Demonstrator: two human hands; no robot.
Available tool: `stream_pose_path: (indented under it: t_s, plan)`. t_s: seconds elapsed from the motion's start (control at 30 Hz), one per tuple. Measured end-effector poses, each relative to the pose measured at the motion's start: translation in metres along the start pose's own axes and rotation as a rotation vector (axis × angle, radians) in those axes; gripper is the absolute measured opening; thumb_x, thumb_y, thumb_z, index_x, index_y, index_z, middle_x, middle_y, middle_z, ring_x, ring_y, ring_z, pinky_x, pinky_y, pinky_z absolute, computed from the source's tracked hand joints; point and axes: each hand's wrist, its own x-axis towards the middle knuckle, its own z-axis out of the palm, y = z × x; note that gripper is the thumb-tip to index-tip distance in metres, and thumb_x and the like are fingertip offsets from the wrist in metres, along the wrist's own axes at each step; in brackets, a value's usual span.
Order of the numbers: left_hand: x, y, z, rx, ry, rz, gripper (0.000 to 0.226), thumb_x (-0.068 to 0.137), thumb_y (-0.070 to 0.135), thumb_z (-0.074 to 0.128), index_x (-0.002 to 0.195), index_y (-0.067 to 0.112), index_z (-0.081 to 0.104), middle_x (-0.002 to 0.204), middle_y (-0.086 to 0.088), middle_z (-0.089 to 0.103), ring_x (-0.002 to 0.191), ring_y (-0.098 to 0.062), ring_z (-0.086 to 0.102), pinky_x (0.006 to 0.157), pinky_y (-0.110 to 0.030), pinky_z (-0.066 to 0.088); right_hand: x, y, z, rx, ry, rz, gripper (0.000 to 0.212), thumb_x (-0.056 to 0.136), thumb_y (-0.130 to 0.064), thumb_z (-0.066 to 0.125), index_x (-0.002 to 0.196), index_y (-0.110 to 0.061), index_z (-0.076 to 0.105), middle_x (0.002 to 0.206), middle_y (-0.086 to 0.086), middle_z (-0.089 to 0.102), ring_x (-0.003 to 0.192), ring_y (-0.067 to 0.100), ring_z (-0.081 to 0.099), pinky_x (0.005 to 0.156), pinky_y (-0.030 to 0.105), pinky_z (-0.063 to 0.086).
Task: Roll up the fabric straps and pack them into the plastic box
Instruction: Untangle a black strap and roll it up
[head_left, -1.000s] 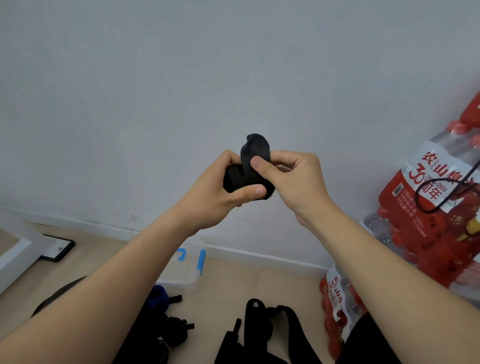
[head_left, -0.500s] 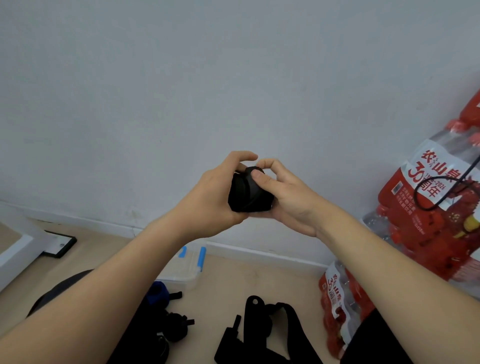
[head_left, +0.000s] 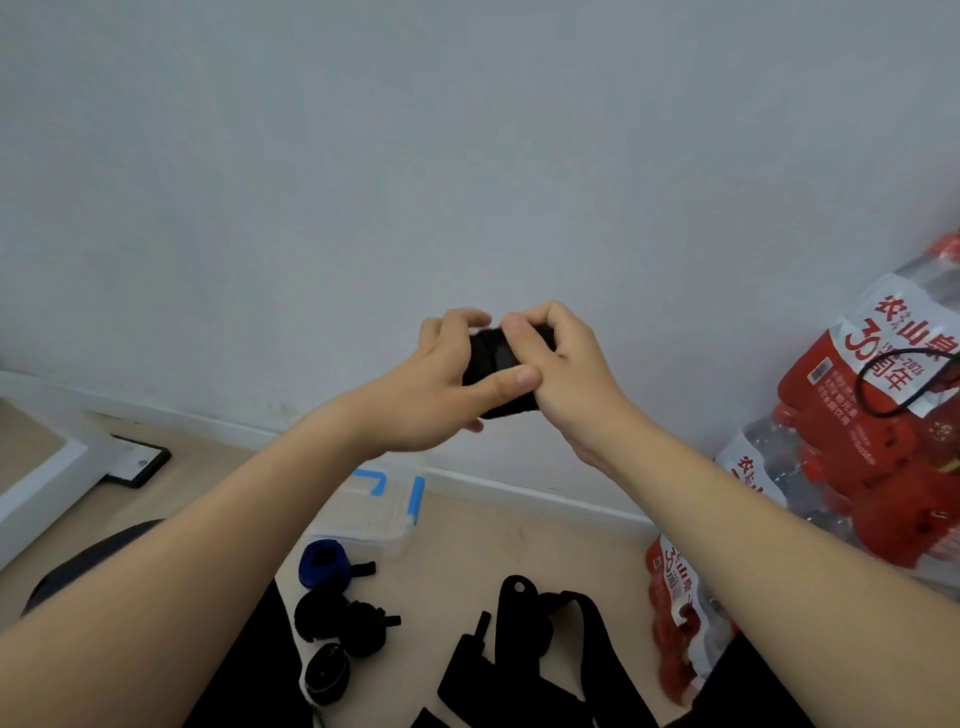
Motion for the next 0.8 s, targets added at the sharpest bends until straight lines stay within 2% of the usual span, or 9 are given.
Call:
stream_pose_path:
  t_s: [0.07, 0.13, 0.2, 0.3, 0.37, 0.5, 0.6, 0.7, 0.8]
  plan:
    - [-0.002, -0.006, -0.01, -0.035, -0.091, -0.072, 0.056, 0.104, 0.052, 0.063, 0.143, 0.02, 0.042, 0.128, -0.004, 0.065, 0.095, -0.016, 0.079, 0.085, -0.034, 0.067, -0.003, 0.004, 0.009, 0.026, -0.017, 0.017, 0.019, 0.111, -0.034, 0.058, 0.108, -0.016, 0.06, 0.112, 0.007, 0.071, 0.101, 0.022, 0.072, 0.083, 0.042, 0.064]
    - [-0.005, -0.016, -0.018, 0.024, -0.117, -0.062, 0.043, 0.107, 0.045, 0.062, 0.135, 0.017, 0.045, 0.114, -0.007, 0.071, 0.083, -0.01, 0.077, 0.075, -0.026, 0.064, -0.008, 0.011, 0.017, 0.176, -0.163, 0.142, 0.028, 0.111, -0.039, 0.058, 0.118, -0.012, 0.054, 0.121, 0.016, 0.072, 0.104, 0.033, 0.078, 0.079, 0.044, 0.067]
    - [-0.007, -0.029, -0.024, 0.108, -0.123, -0.032, 0.04, 0.107, 0.042, 0.064, 0.132, 0.017, 0.044, 0.108, -0.005, 0.07, 0.08, -0.008, 0.072, 0.072, -0.024, 0.06, -0.01, 0.019, 0.019, 0.264, -0.35, 0.249, 0.041, 0.106, -0.044, 0.066, 0.13, -0.014, 0.052, 0.124, 0.021, 0.074, 0.102, 0.042, 0.079, 0.08, 0.049, 0.067]
    - [-0.01, -0.049, -0.032, 0.251, -0.163, -0.044, 0.047, 0.099, 0.041, 0.076, 0.128, 0.023, 0.044, 0.105, 0.003, 0.067, 0.088, -0.013, 0.067, 0.072, -0.026, 0.053, -0.011, 0.036, 0.021, 0.186, -0.578, 0.316, 0.051, 0.096, -0.034, 0.079, 0.14, -0.013, 0.061, 0.129, 0.016, 0.075, 0.113, 0.032, 0.078, 0.087, 0.047, 0.066]
    - [-0.013, -0.065, -0.033, 0.405, -0.241, -0.086, 0.059, 0.089, 0.044, 0.087, 0.126, 0.027, 0.044, 0.107, 0.007, 0.067, 0.095, -0.016, 0.066, 0.076, -0.03, 0.052, -0.01, 0.047, 0.027, -0.02, -0.659, 0.32, 0.042, 0.099, -0.027, 0.081, 0.136, -0.013, 0.067, 0.126, 0.013, 0.074, 0.11, 0.026, 0.078, 0.083, 0.041, 0.067]
    - [-0.017, -0.107, -0.017, 0.777, -0.432, -0.19, 0.074, 0.089, 0.048, 0.085, 0.143, 0.026, 0.039, 0.125, -0.002, 0.062, 0.109, -0.028, 0.065, 0.095, -0.048, 0.057, -0.012, 0.085, 0.058, -0.781, -0.782, 0.142, 0.043, 0.093, -0.037, 0.083, 0.129, -0.026, 0.062, 0.115, -0.004, 0.07, 0.093, 0.015, 0.073, 0.066, 0.023, 0.056]
    - [-0.023, -0.14, -0.005, 0.92, -0.502, -0.206, 0.059, 0.103, 0.044, 0.069, 0.151, 0.021, 0.044, 0.135, -0.009, 0.06, 0.116, -0.033, 0.064, 0.093, -0.045, 0.054, -0.026, 0.14, 0.087, -0.964, -0.804, 0.139, 0.042, 0.09, -0.041, 0.081, 0.121, -0.027, 0.056, 0.112, -0.005, 0.062, 0.105, 0.021, 0.063, 0.079, 0.031, 0.047]
    - [-0.031, -0.172, 0.004, 0.993, -0.602, -0.245, 0.043, 0.108, 0.037, 0.06, 0.145, 0.017, 0.054, 0.137, -0.013, 0.059, 0.116, -0.035, 0.066, 0.089, -0.044, 0.055, -0.043, 0.202, 0.115, -0.982, -0.725, 0.262, 0.045, 0.094, -0.05, 0.074, 0.121, -0.023, 0.05, 0.12, 0.007, 0.059, 0.113, 0.032, 0.061, 0.089, 0.041, 0.053]
    - [-0.032, -0.194, 0.008, 1.044, -0.678, -0.257, 0.035, 0.109, 0.035, 0.057, 0.135, 0.013, 0.063, 0.131, -0.013, 0.063, 0.11, -0.034, 0.068, 0.078, -0.039, 0.05, -0.061, 0.254, 0.141, -0.919, -0.594, 0.442, 0.049, 0.096, -0.045, 0.07, 0.134, -0.027, 0.046, 0.128, 0.012, 0.046, 0.108, 0.04, 0.062, 0.091, 0.045, 0.058]
